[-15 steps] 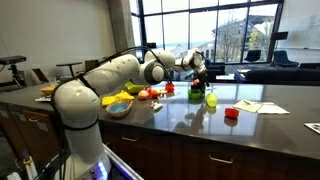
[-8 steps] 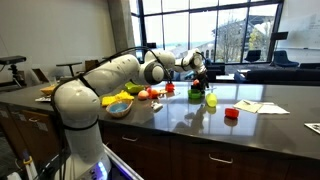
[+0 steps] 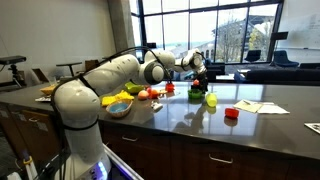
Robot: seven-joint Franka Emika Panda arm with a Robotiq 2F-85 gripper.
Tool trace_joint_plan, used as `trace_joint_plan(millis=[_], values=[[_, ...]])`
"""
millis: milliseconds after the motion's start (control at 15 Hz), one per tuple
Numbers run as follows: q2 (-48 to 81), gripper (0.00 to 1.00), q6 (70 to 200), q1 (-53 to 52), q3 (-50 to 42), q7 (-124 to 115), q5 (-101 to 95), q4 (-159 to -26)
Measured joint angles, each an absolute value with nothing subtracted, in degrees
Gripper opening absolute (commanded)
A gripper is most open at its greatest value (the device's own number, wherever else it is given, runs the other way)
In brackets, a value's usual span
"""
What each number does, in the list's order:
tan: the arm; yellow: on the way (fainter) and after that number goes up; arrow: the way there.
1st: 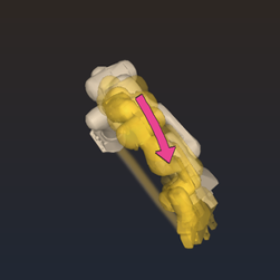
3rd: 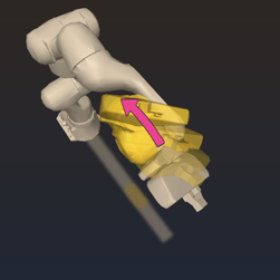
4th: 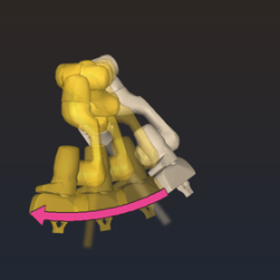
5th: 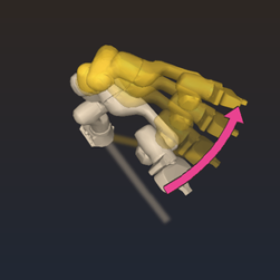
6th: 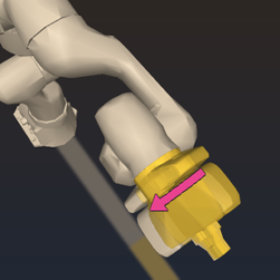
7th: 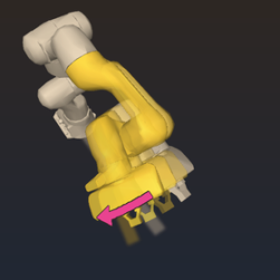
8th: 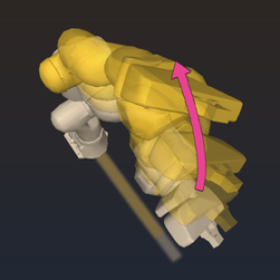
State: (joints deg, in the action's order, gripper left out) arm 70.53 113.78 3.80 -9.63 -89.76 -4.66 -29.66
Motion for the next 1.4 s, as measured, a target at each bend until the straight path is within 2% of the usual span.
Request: trace_joint_plan(millis=[67,133,267,667,733,867,1000,1200,1267,1333,1400], values=[[70.52,0.42,113.73,3.77,-9.63,-89.76,-4.68,-29.66],[70.53,0.51,113.67,3.74,-9.63,-89.76,-4.69,-29.66],[70.53,0.56,113.51,3.63,-9.63,-89.76,-4.69,-29.66],[70.53,0.95,113.16,3.34,-9.63,-89.76,-4.69,-29.66],[70.53,0.59,113.1,3.32,-9.63,-89.76,-4.69,-29.66],[70.53,0.56,113.0,3.31,-9.63,-89.76,-4.69,-29.66],[70.52,0.44,112.89,3.31,-9.63,-89.76,-4.69,-29.65],[70.52,0.19,112.74,3.3,-9.63,-89.76,-4.69,-29.63],[70.52,0.23,112.67,3.29,-9.63,-89.76,-4.69,-29.61],[70.52,0.04,112.59,3.27,-9.63,-89.76,-4.69,-29.58],[70.52,0.02,112.51,3.26,-9.63,-89.76,-4.69,-29.55]])
